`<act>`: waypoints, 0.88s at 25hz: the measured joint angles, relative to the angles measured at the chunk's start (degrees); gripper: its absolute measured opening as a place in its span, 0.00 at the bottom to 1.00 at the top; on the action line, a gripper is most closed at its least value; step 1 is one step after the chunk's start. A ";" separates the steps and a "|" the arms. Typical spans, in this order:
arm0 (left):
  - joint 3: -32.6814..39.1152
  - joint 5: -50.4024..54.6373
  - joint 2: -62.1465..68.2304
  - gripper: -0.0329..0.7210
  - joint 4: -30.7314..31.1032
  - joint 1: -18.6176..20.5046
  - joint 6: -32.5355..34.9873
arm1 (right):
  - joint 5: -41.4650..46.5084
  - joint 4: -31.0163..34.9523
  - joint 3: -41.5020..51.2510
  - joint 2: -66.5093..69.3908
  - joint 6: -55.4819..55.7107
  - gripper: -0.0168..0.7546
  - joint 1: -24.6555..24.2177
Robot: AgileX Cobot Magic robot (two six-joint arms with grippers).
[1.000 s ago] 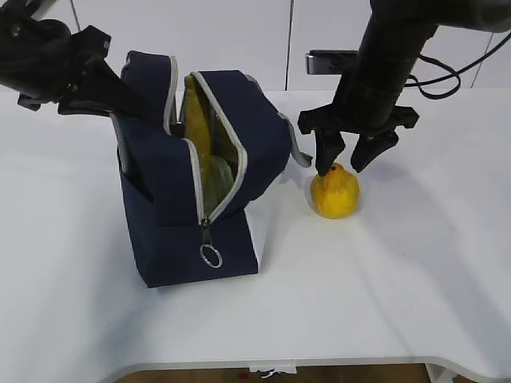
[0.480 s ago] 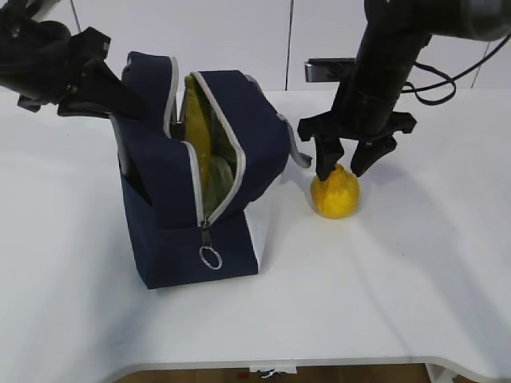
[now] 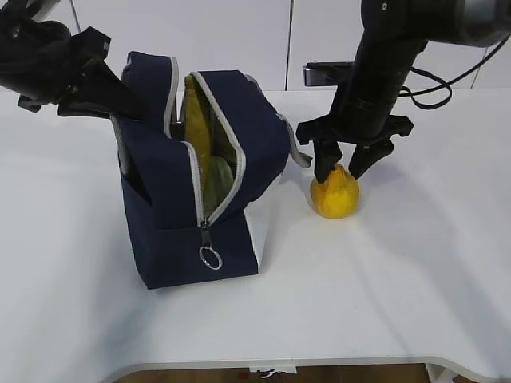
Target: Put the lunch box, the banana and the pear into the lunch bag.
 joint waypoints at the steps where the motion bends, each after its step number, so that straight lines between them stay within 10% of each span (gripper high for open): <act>1: 0.00 0.00 0.00 0.05 0.00 0.00 0.00 | 0.11 0.00 0.00 0.22 0.00 0.60 0.00; 22: 0.00 0.00 0.00 0.05 0.92 0.00 0.00 | 1.81 -3.01 -4.21 0.09 -1.25 0.35 -0.10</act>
